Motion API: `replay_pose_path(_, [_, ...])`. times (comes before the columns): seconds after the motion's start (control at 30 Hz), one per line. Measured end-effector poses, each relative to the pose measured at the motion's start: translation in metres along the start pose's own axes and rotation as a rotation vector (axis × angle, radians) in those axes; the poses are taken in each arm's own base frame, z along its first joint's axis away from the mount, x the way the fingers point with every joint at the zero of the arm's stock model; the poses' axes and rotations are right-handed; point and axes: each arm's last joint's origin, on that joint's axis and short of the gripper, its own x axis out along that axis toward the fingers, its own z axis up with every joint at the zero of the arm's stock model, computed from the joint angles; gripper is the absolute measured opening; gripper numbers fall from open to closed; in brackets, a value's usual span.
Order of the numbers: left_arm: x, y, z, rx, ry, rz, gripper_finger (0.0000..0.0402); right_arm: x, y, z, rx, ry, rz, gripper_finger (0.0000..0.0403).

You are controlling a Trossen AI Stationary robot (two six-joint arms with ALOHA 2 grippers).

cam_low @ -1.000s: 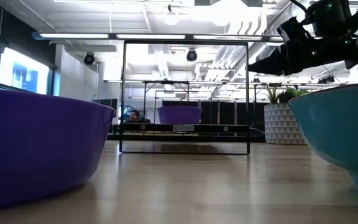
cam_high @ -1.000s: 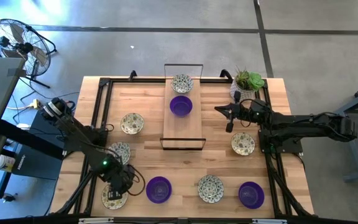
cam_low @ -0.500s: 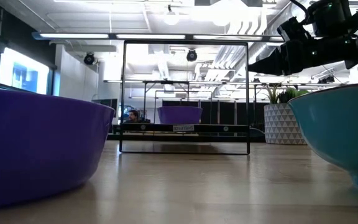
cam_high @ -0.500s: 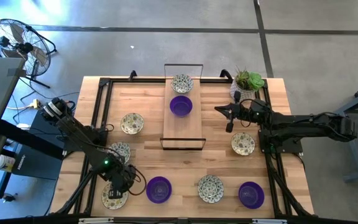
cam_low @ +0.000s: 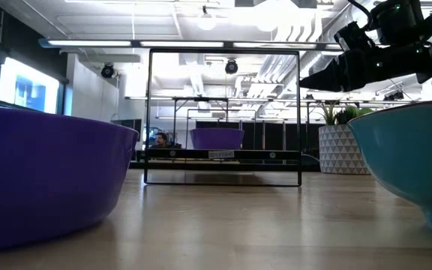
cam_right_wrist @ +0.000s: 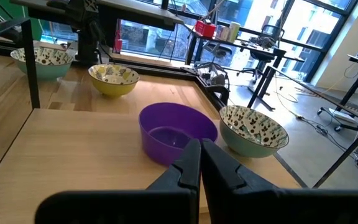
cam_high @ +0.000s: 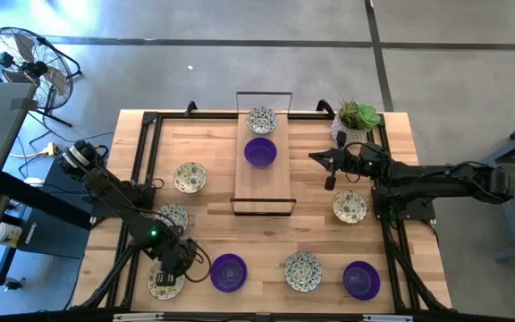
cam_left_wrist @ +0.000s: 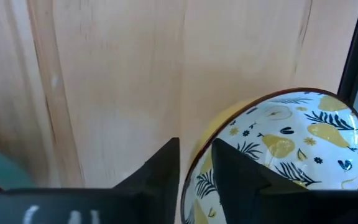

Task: Pick & Place Mini bowls
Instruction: Put the bottom yellow patterned bowl on the shelf

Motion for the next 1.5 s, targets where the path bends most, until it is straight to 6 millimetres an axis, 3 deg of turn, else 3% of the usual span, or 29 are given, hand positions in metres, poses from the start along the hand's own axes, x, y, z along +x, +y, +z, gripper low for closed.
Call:
replay_pose_path(0.3, [-0.002,-0.001,0.001,0.055,-0.002,-0.013,0.0010,0.000,0.000,0.000,0.000,0.001,0.001,0.0001])
replay_pose_path(0.7, [-0.022,0.016,0.017,0.024,-0.030,0.055,0.0005,0.000,0.000,0.000,0.000,0.001,0.001,0.0001])
replay_pose_path(1.13, [-0.076,0.051,0.020,-0.039,-0.174,0.104,0.0004,0.000,0.000,0.000,0.000,0.001,0.001,0.0001])
replay_pose_path(1.5, [-0.117,0.095,0.015,-0.199,-0.327,0.134,0.0004,0.000,0.000,0.000,0.000,0.001,0.001,0.0002])
